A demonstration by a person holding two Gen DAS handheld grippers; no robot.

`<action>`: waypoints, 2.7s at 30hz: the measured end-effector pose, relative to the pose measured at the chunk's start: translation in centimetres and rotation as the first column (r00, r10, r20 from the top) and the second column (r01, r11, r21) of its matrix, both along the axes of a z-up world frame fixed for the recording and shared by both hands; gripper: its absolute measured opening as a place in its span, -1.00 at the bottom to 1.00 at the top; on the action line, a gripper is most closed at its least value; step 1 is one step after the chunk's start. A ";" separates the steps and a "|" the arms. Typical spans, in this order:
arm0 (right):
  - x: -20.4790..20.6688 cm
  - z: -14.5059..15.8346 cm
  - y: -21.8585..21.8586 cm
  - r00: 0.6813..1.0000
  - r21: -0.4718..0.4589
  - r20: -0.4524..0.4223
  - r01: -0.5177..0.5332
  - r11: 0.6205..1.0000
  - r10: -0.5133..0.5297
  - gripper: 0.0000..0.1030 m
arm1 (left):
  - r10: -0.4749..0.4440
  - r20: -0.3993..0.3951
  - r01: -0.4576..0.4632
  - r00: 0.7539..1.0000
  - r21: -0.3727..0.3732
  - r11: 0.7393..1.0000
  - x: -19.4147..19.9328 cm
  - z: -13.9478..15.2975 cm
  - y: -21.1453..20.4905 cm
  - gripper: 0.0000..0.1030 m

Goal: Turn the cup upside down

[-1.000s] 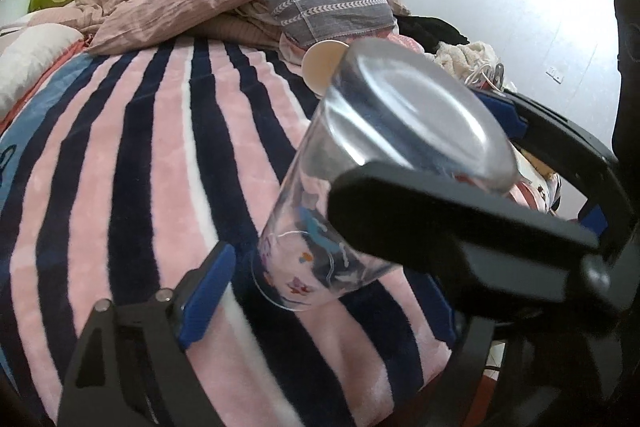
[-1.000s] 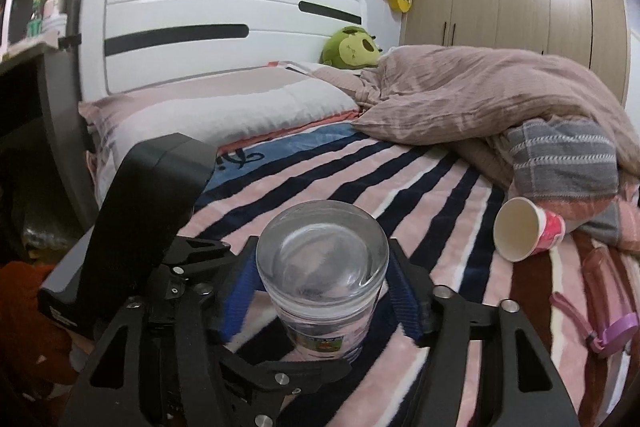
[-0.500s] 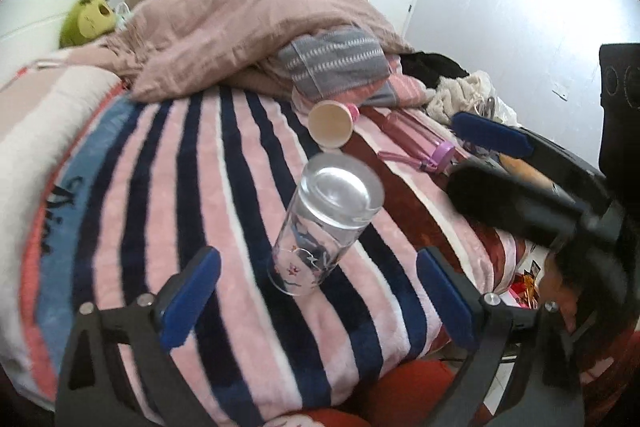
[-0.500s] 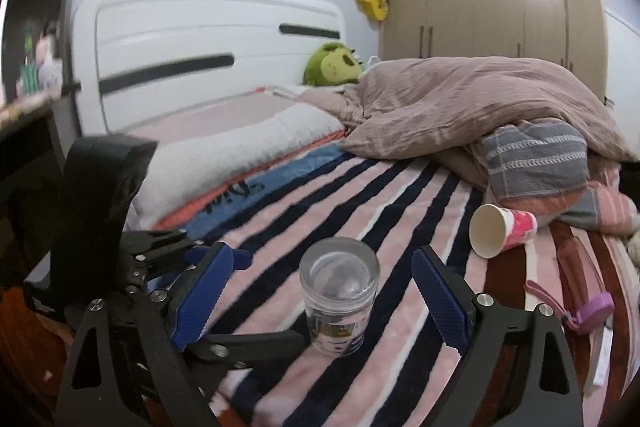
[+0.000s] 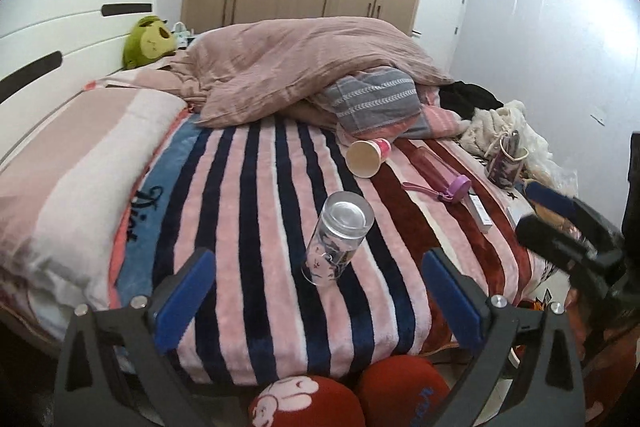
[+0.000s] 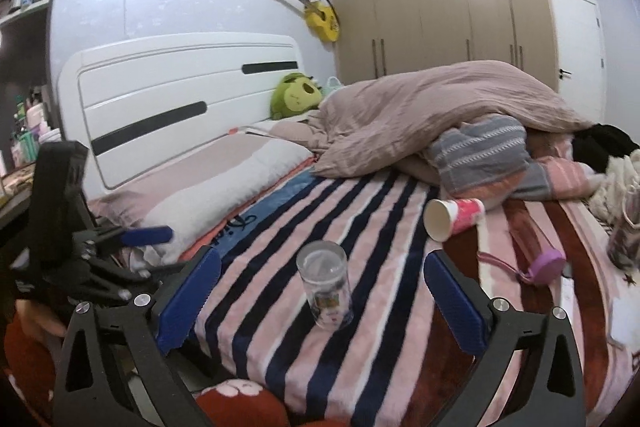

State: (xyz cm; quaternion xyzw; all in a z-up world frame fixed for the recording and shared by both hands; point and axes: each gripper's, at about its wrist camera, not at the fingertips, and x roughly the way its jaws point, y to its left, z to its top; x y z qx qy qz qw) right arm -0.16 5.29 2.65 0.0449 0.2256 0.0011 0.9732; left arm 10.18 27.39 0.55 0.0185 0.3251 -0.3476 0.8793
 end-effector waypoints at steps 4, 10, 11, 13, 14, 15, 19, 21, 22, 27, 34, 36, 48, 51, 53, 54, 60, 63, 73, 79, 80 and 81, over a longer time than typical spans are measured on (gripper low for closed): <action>-1.0 -0.5 0.2 0.999 0.000 -0.040 0.022 1.000 -0.022 1.00 | 0.019 0.016 -0.020 1.000 0.017 1.000 -1.2 0.5 0.2 0.98; -1.5 -1.0 -0.1 0.998 0.011 -0.061 0.035 0.999 -0.034 1.00 | 0.037 0.017 -0.038 0.999 0.025 0.999 -1.8 0.6 0.6 0.98; -1.6 -1.1 -0.1 0.997 0.013 -0.062 0.036 0.999 -0.036 1.00 | 0.042 0.018 -0.042 0.999 0.028 0.999 -2.0 0.6 0.6 0.98; -1.8 -1.1 -0.2 0.997 0.017 -0.061 0.041 0.999 -0.039 1.00 | 0.046 0.019 -0.047 0.999 0.029 0.998 -2.1 0.7 0.8 0.98; -1.9 -1.1 -0.2 0.997 0.018 -0.062 0.042 0.999 -0.040 1.00 | 0.048 0.018 -0.049 0.999 0.030 0.998 -2.1 0.7 0.9 0.98; -1.9 -1.1 -0.1 0.997 0.018 -0.063 0.044 0.999 -0.043 1.00 | 0.049 0.018 -0.050 0.999 0.031 0.998 -2.2 0.8 0.8 0.98; -1.8 -1.1 -0.2 0.997 0.019 -0.063 0.043 0.999 -0.042 1.00 | 0.053 0.021 -0.054 0.998 0.032 0.998 -2.1 0.8 0.9 0.98; -1.8 -1.1 -0.3 0.997 0.019 -0.062 0.041 0.999 -0.040 1.00 | 0.054 0.021 -0.055 0.998 0.034 0.998 -2.1 0.8 0.9 0.98; -1.9 -1.2 -0.2 0.997 0.019 -0.063 0.040 0.999 -0.039 1.00 | 0.053 0.021 -0.053 0.998 0.033 0.998 -2.0 0.8 0.9 0.98; -2.1 -1.3 0.0 0.997 0.020 -0.067 0.037 0.999 -0.036 1.00 | 0.051 0.021 -0.052 0.998 0.032 0.998 -2.0 0.8 0.9 0.98; -2.1 -1.3 0.1 0.997 0.022 -0.067 0.037 0.999 -0.036 1.00 | 0.052 0.021 -0.053 0.998 0.033 0.998 -2.1 0.8 0.9 0.98; -2.1 -1.3 0.2 0.997 0.023 -0.067 0.038 0.999 -0.036 1.00 | 0.050 0.020 -0.051 0.999 0.035 0.998 -2.1 0.8 0.9 0.98; -2.2 -1.3 0.2 0.997 0.028 -0.067 0.034 0.999 -0.032 1.00 | 0.052 0.021 -0.053 0.998 0.034 0.998 -2.1 0.8 0.6 0.98; -2.2 -1.3 0.3 0.997 0.027 -0.067 0.035 0.999 -0.033 1.00 | 0.053 0.020 -0.053 0.998 0.035 0.998 -2.1 0.8 0.5 0.98; -2.3 -1.3 0.3 0.997 0.026 -0.065 0.036 0.999 -0.034 1.00 | 0.051 0.020 -0.052 0.999 0.037 0.998 -2.1 0.8 0.6 0.98; -2.2 -1.3 0.3 0.997 0.028 -0.065 0.037 0.999 -0.035 1.00 | 0.049 0.019 -0.050 0.999 0.037 0.998 -2.1 0.7 0.7 0.98; -2.3 -1.2 0.4 0.997 0.025 -0.065 0.041 0.999 -0.039 1.00 | 0.048 0.015 -0.049 0.999 0.039 0.998 -2.1 0.6 0.9 0.98; -2.3 -1.3 0.4 0.997 0.027 -0.063 0.042 0.999 -0.040 1.00 | 0.048 0.017 -0.048 0.999 0.037 0.998 -1.9 0.6 0.7 0.98; -2.3 -1.3 0.4 0.997 0.030 -0.063 0.047 0.998 -0.045 1.00 | 0.046 0.015 -0.047 0.999 0.039 0.998 -1.8 0.7 0.6 0.98; -2.4 -1.3 0.5 0.997 0.031 -0.067 0.051 0.998 -0.049 1.00 | 0.047 0.016 -0.048 0.999 0.038 0.998 -1.8 0.7 0.6 0.98; -2.4 -1.3 0.5 0.997 0.031 -0.066 0.051 0.998 -0.049 1.00 | 0.047 0.016 -0.047 0.999 0.038 0.998 -1.8 0.7 0.6 0.98; -2.4 -1.3 0.5 0.997 0.031 -0.067 0.052 0.998 -0.050 1.00 | 0.046 0.016 -0.047 0.999 0.038 0.998 -1.8 0.7 0.7 0.98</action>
